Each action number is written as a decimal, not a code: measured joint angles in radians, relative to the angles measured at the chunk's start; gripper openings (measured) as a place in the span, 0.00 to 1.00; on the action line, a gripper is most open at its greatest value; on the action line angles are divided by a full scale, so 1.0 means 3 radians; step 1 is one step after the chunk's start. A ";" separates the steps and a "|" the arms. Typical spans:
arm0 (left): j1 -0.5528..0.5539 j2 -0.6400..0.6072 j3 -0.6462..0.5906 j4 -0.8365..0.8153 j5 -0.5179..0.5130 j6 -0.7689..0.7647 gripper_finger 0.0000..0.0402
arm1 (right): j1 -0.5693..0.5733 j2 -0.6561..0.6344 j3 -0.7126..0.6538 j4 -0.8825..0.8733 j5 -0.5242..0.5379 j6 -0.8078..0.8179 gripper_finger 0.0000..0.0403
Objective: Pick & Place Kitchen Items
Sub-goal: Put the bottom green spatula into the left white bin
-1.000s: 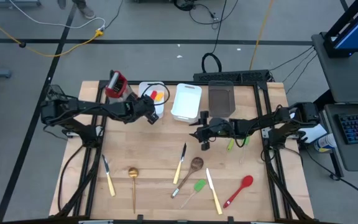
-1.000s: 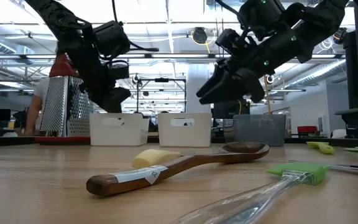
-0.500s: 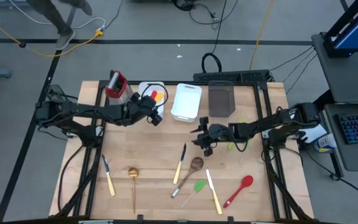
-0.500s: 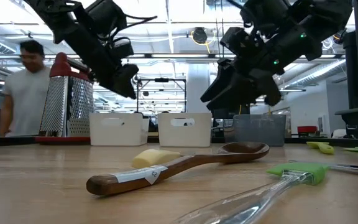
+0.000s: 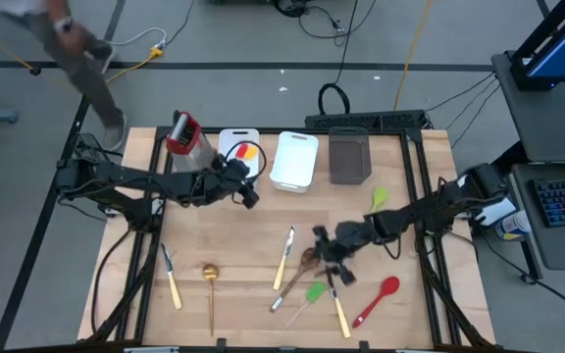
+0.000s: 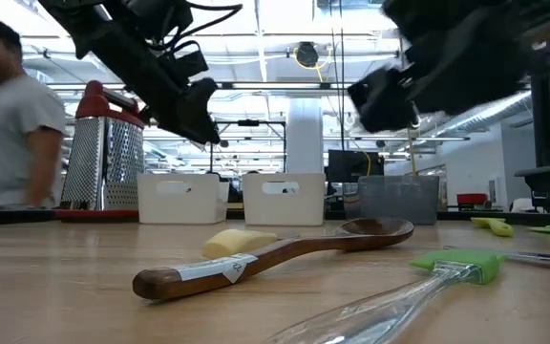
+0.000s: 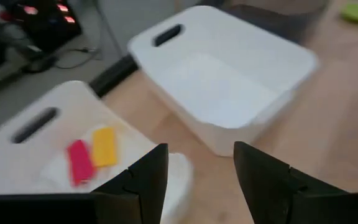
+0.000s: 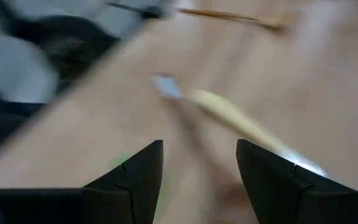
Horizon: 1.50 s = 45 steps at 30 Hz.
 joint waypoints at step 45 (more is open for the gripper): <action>-0.0378 0.0000 0.0000 0.0107 0.0194 0.0136 0.47 | 0.0273 0.1199 0.0011 0.0483 0.0039 -0.0378 0.41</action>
